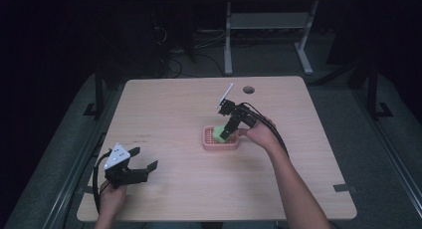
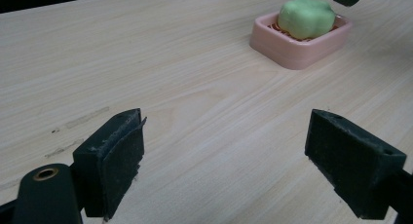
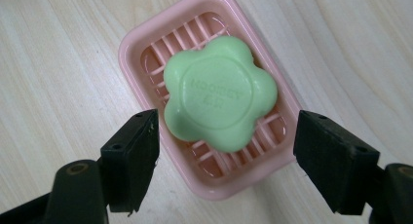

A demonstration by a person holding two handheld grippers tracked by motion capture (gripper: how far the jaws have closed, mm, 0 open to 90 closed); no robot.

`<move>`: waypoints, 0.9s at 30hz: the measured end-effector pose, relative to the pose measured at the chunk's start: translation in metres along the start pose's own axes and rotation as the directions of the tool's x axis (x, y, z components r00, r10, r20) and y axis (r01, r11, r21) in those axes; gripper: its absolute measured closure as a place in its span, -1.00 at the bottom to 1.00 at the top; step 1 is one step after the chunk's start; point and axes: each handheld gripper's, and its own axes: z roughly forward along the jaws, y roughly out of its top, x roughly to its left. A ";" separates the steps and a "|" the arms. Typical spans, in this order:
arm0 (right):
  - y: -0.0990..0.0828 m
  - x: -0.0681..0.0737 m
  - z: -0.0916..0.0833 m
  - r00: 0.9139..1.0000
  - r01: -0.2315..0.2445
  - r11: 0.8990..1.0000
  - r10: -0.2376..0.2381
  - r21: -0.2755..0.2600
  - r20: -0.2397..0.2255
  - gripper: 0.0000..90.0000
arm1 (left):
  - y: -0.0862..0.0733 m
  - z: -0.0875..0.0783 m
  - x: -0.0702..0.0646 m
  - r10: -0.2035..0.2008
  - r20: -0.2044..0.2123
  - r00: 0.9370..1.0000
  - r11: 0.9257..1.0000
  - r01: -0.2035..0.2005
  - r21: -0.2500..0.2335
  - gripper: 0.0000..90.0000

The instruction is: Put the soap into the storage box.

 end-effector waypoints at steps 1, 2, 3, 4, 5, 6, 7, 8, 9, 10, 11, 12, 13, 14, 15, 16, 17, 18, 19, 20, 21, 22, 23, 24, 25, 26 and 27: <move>-0.001 0.000 -0.002 1.000 -0.003 1.000 0.003 -0.002 0.001 -0.45 | 0.000 0.000 0.000 0.001 -0.001 1.000 1.000 -0.001 0.000 -0.69; -0.001 0.000 -0.003 1.000 -0.007 1.000 0.007 -0.005 0.001 -0.45 | 0.000 0.001 0.000 -0.001 0.000 1.000 1.000 0.001 0.000 -0.69; -0.002 0.001 -0.004 1.000 -0.007 1.000 0.007 -0.006 0.002 -0.45 | 0.000 0.001 0.000 0.000 0.001 1.000 1.000 0.000 0.002 -0.69; -0.002 0.001 -0.005 1.000 0.001 1.000 -0.001 -0.006 0.005 -0.45 | 0.000 0.001 0.000 0.000 0.001 1.000 1.000 0.000 0.003 -0.69; -0.002 0.002 -0.006 1.000 0.001 1.000 -0.001 -0.003 0.006 -0.45 | 0.000 0.001 0.000 0.002 0.000 1.000 1.000 -0.002 0.005 -0.69; -0.002 0.003 -0.006 1.000 0.001 1.000 -0.001 -0.004 0.004 -0.45 | 0.000 0.001 0.000 0.000 0.000 1.000 1.000 0.000 0.003 -0.69; -0.003 0.003 -0.007 1.000 0.003 1.000 -0.003 -0.005 0.003 -0.45 | 0.000 0.001 0.000 0.002 0.000 1.000 1.000 -0.002 0.003 -0.69; -0.003 0.003 -0.007 1.000 0.006 1.000 -0.006 -0.009 0.005 -0.45 | 0.000 0.000 0.000 0.000 -0.001 1.000 1.000 0.000 0.002 -0.69; -0.003 0.003 -0.008 1.000 0.004 1.000 -0.004 -0.010 0.004 -0.45 | 0.000 0.000 0.000 -0.002 -0.001 1.000 1.000 0.002 0.002 -0.69; -0.004 0.003 -0.009 1.000 0.003 1.000 -0.003 -0.012 0.005 -0.45 | 0.000 0.000 0.000 -0.003 -0.002 1.000 1.000 0.003 0.002 -0.69; -0.004 0.004 -0.009 1.000 -0.002 1.000 0.002 -0.018 0.010 -0.45 | 0.000 0.000 0.001 -0.003 -0.002 1.000 1.000 0.003 0.001 -0.69; -0.005 0.004 -0.009 1.000 -0.001 1.000 0.001 -0.019 0.010 -0.45 | 0.000 0.000 0.000 -0.003 -0.002 1.000 1.000 0.003 0.000 -0.69; -0.005 0.004 -0.010 1.000 0.003 1.000 -0.003 -0.023 0.009 -0.45 | 0.000 0.000 0.000 -0.002 -0.002 1.000 1.000 0.002 0.001 -0.69; -0.006 0.004 -0.010 1.000 -0.001 1.000 0.001 -0.023 0.008 -0.45 | 0.000 0.000 0.000 -0.002 -0.002 1.000 1.000 0.002 0.001 -0.69; -0.007 0.004 -0.010 1.000 -0.003 1.000 0.003 -0.023 0.007 -0.45 | 0.000 0.000 0.000 0.002 0.000 1.000 1.000 -0.002 0.001 -0.69; -0.008 0.003 -0.010 1.000 -0.002 1.000 0.002 -0.025 0.005 -0.45 | 0.000 0.000 0.000 0.001 0.000 1.000 1.000 -0.001 0.000 -0.69; -0.009 0.003 -0.010 1.000 -0.006 1.000 0.007 -0.026 0.002 -0.45 | 0.000 0.000 0.000 0.002 0.000 1.000 1.000 -0.002 0.000 -0.69; -0.010 0.003 -0.011 1.000 -0.003 1.000 0.003 -0.027 0.002 -0.45 | 0.000 0.000 0.000 0.001 0.000 1.000 1.000 -0.001 0.001 -0.69; -0.011 0.003 -0.011 1.000 -0.010 1.000 0.010 -0.028 0.001 -0.45 | 0.000 0.001 0.000 0.000 0.000 1.000 1.000 0.000 0.001 -0.69; -0.012 0.002 -0.012 1.000 -0.011 0.999 0.011 -0.030 0.000 -0.45 | 0.000 0.001 0.000 0.000 0.000 1.000 1.000 0.000 0.001 -0.69; -0.013 0.002 -0.012 1.000 -0.009 0.999 0.009 -0.036 0.000 -0.45 | 0.000 0.001 0.000 -0.001 -0.001 1.000 1.000 0.001 0.000 -0.69; -0.014 0.002 -0.013 1.000 -0.013 0.999 0.013 -0.035 0.001 -0.45 | 0.000 0.000 0.000 0.001 -0.001 1.000 1.000 -0.001 0.002 -0.69; -0.014 0.001 -0.014 1.000 -0.013 0.999 0.013 -0.036 -0.003 -0.45 | 0.000 0.000 0.000 0.001 -0.002 1.000 1.000 -0.001 0.002 -0.69; -0.015 0.001 -0.015 1.000 -0.016 0.999 0.016 -0.036 -0.005 -0.45 | 0.000 0.000 0.000 0.002 -0.002 1.000 1.000 -0.002 0.003 -0.69; -0.016 0.001 -0.015 1.000 -0.021 0.999 0.021 -0.036 -0.004 -0.45 | 0.000 0.000 0.000 0.002 -0.002 1.000 1.000 -0.002 0.003 -0.69; -0.017 0.001 -0.016 1.000 -0.017 0.999 0.017 -0.040 -0.005 -0.45 | 0.000 0.000 0.000 0.003 -0.001 1.000 1.000 -0.003 0.003 -0.69; -0.018 0.001 -0.016 1.000 -0.018 0.999 0.018 -0.039 -0.004 -0.45 | 0.000 0.000 0.000 0.004 -0.001 1.000 1.000 -0.004 0.003 -0.69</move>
